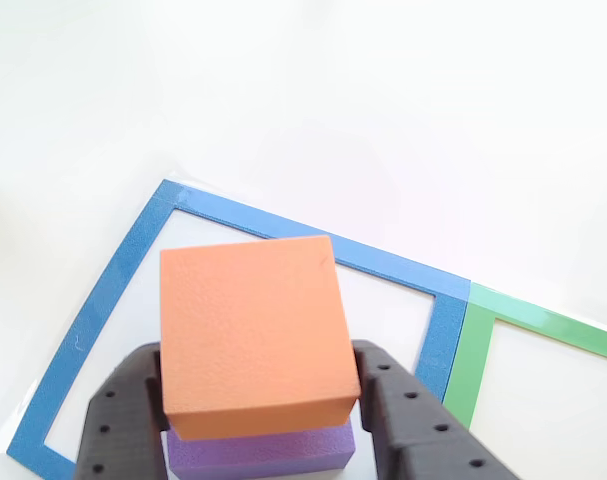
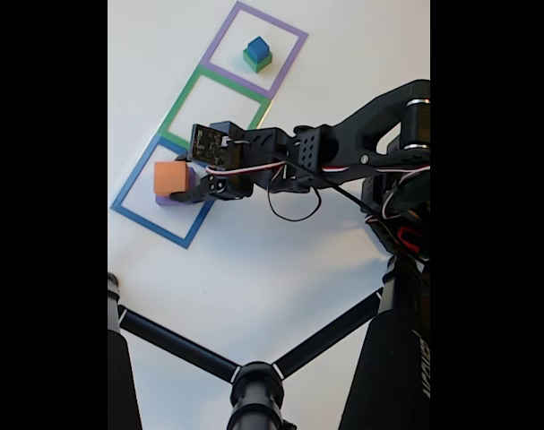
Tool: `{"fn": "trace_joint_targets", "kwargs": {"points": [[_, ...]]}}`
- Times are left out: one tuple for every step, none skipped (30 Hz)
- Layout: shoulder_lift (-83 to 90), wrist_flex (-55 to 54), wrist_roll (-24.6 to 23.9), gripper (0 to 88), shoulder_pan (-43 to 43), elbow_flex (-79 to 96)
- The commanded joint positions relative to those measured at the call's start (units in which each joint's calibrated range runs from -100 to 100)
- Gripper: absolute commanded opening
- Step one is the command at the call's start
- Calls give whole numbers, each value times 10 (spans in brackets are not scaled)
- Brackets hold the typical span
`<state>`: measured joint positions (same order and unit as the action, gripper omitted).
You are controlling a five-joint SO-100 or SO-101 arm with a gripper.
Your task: Tower of hanoi
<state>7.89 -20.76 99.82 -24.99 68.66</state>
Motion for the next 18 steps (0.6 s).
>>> {"fn": "trace_joint_targets", "kwargs": {"points": [[1,-17,2,82,3,-1],[1,-17,2,82,4,-1],[-1,-17,2,82,4,-1],[-3,-17,2,82,4,-1],[-5,-18,2,82,4,-1],[-7,-18,2,82,4,-1],[-9,-18,2,82,3,-1],[-12,-20,2,82,3,-2],[-15,-21,2,82,3,-3],[-19,-23,2,82,2,-4],[-22,-25,2,82,2,-6],[-26,-27,2,82,3,-7],[-29,-29,2,82,4,-7],[-33,-32,2,82,5,-7],[-35,-34,2,83,5,-7],[-37,-35,2,85,5,-8],[-38,-38,2,89,6,-8],[-40,-39,2,99,6,-8]]}}
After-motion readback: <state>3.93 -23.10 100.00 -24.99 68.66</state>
